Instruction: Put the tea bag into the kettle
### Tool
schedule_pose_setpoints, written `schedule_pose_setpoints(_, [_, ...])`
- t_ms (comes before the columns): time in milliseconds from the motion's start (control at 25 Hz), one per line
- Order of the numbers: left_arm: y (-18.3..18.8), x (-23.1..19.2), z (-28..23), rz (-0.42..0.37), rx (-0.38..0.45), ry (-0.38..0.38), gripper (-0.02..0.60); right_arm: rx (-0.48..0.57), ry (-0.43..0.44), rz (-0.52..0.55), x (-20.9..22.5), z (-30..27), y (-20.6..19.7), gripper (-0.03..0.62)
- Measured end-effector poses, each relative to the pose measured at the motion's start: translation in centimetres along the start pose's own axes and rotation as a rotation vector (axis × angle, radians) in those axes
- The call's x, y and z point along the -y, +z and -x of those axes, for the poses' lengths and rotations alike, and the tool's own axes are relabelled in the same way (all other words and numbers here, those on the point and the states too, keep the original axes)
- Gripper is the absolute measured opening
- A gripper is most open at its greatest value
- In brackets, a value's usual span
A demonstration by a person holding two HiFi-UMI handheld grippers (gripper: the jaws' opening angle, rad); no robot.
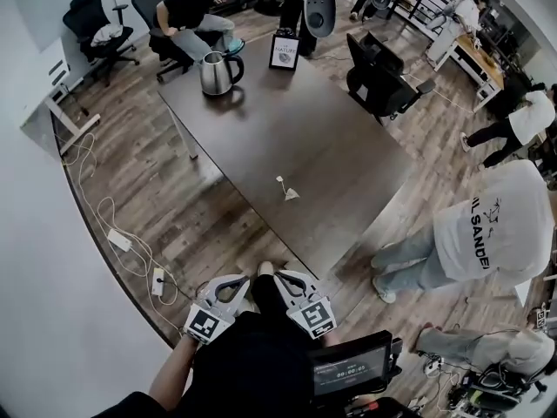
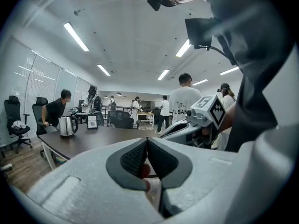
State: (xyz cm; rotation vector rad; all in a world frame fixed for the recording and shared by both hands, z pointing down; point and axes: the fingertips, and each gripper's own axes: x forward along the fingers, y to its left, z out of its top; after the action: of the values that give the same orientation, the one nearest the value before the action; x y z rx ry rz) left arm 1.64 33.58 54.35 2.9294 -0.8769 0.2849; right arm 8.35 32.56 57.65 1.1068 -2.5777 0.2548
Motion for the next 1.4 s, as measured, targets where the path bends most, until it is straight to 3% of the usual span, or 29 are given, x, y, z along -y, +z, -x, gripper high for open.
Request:
schedule_pose_setpoints(280, [1.8,-3.2,-4.4,-0.04,-0.049,0.04,0.003,0.023,0.043,0.026,5.6,-3.6,0.6,0.006])
schedule_pose_setpoints(600, [2.7,-6.8,-9.1,-0.142,-0.089,0.119,0.003,0.012,0.056,0.009,13.2,-5.6,-2.0,0.006])
schedule_pose_setpoints(760, [2.2,-8.3,-9.7,-0.051,-0.098,0.152,0.003,-0.004,0.027,-0.026,15.9,-4.9,-3.6,0.006])
schedule_pose_setpoints(960, [1.5,-8.9,-12.2,-0.037,-0.096,0.126,0.004,-0.032,-0.022,-0.041,18.9,-4.4,-5.6,0.006])
schedule_pose_setpoints(1240, [1.7,-8.0,-16.8,-0.06,-0.066,-0.006,0.004,-0.076,-0.113,-0.057,21.6,-2.5,-6.9,0.006])
schedule_pose_setpoints(1400, [1.9,-8.2,-18.0,-0.07,-0.051,-0.033,0.003,-0.109,-0.139,-0.05,22.7,-2.8,-8.6,0.006])
